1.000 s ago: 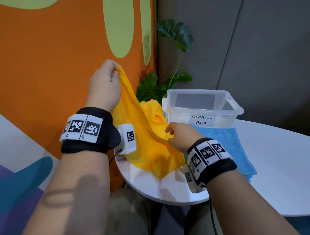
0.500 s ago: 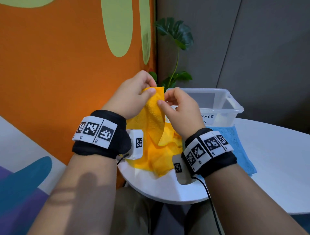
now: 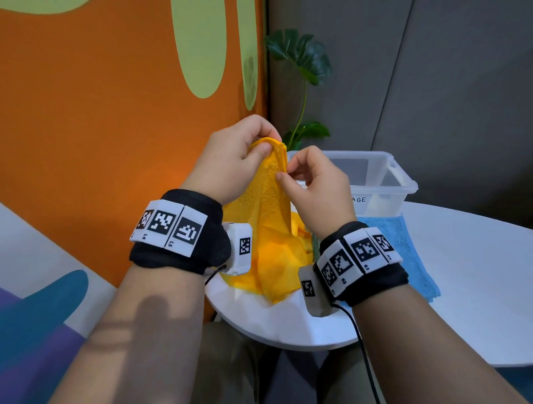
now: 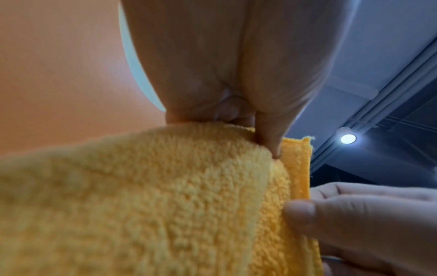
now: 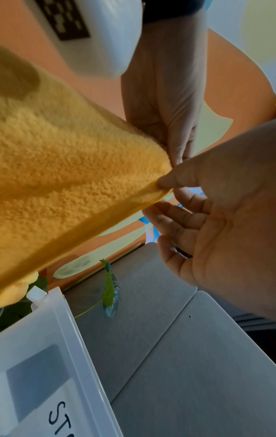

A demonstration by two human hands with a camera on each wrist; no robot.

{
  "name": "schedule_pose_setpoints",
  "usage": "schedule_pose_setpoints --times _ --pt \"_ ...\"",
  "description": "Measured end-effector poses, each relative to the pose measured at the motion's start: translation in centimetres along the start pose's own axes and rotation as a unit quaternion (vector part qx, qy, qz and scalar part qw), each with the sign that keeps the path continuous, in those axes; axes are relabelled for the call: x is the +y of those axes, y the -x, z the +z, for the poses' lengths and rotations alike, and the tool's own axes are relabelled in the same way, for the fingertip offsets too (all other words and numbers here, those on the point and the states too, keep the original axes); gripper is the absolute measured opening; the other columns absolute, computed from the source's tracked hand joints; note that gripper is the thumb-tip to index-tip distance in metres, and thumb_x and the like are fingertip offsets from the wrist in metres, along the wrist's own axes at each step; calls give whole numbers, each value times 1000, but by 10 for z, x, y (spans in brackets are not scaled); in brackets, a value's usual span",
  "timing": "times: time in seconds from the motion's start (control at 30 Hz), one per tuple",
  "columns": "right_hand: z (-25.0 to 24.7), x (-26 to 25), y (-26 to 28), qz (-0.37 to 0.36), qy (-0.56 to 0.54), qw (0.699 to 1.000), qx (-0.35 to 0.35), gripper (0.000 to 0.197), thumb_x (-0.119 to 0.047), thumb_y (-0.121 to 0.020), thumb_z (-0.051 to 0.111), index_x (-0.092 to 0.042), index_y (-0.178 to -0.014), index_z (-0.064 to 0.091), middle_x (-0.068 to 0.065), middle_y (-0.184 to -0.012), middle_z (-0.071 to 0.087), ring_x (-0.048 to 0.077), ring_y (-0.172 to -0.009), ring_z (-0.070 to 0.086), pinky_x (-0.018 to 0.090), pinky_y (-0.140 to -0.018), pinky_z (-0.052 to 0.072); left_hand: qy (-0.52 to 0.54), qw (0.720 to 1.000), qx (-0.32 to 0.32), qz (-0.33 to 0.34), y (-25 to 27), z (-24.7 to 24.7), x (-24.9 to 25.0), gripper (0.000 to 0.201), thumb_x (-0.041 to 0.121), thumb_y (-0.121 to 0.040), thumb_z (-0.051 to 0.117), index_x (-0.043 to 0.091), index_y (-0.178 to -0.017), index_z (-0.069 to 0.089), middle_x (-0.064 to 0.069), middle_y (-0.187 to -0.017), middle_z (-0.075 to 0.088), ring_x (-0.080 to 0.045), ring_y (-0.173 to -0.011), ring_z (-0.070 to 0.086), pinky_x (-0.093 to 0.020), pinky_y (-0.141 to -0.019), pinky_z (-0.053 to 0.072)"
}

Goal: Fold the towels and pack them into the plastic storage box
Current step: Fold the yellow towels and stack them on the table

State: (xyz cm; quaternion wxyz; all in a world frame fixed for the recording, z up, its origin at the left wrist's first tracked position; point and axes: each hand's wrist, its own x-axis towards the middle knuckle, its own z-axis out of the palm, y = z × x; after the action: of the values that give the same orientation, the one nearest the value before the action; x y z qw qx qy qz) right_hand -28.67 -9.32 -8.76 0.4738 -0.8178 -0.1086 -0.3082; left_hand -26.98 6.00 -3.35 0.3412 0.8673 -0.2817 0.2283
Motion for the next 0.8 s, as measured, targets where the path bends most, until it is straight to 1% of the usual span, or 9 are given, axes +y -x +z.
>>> schedule_pose_setpoints --times 0.1,0.2,0.33,0.4,0.47,0.57,0.67,0.73,0.8 --pt "0 3 2 -4 5 1000 -16 11 -25 -85 66 -20 -88 57 -11 -85 64 1 -84 60 20 -75 48 17 1000 12 17 0 -3 2 15 15 -96 51 28 -99 58 20 -91 58 6 -88 53 -4 -71 36" --pt "0 5 2 -4 10 998 -66 11 -27 -87 64 -23 -96 63 -13 -95 66 2 -93 58 20 -81 45 42 999 19 25 0 -7 5 16 14 -97 49 27 -100 58 18 -90 59 4 -86 53 -7 -71 38" --pt "0 4 3 -31 13 990 -138 25 -26 -89 62 -26 -113 65 -13 -111 63 -1 -100 50 9 -84 36 69 997 25 39 0 -10 11 16 12 -97 48 24 -101 57 17 -89 59 2 -85 54 -14 -74 42" --pt "1 5 4 -21 33 986 -164 21 -29 -89 62 -20 -107 68 -6 -109 64 6 -99 53 16 -84 42 86 995 28 44 -1 -13 13 15 12 -97 47 23 -101 57 11 -92 62 -5 -89 58 -23 -79 47" --pt "1 7 3 5 76 977 -200 26 -34 -89 61 -12 -98 69 4 -101 63 16 -94 56 32 -83 46 101 993 42 51 -1 -16 14 15 12 -96 46 23 -101 56 1 -98 66 -14 -95 62 -38 -85 51" --pt "-1 9 4 68 142 946 -284 30 -42 -91 57 -13 -87 66 4 -92 64 18 -84 57 30 -71 44 105 990 83 42 -3 -20 10 18 12 -96 45 26 -100 55 -4 -99 67 -21 -96 63 -50 -84 50" --pt "-1 17 10 121 193 910 -347 30 -45 -93 53 -20 -80 61 2 -83 63 17 -78 57 27 -65 42 86 984 156 12 -5 -25 5 22 16 -94 44 37 -95 52 1 -95 66 -17 -94 63 -44 -85 51" --pt "-3 24 10 140 211 904 -345 32 -46 -93 50 -22 -73 58 1 -78 61 17 -75 57 27 -65 42 66 976 208 -18 -7 -30 -4 20 15 -94 44 32 -98 53 15 -89 59 2 -87 56 -23 -81 47" --pt "-8 28 8 149 233 905 -323 36 -47 -94 48 -23 -69 57 2 -73 61 19 -74 59 30 -67 45 40 963 260 -51 -6 -36 -16 19 13 -95 43 19 -107 57 22 -85 51 11 -78 48 -9 -71 37"
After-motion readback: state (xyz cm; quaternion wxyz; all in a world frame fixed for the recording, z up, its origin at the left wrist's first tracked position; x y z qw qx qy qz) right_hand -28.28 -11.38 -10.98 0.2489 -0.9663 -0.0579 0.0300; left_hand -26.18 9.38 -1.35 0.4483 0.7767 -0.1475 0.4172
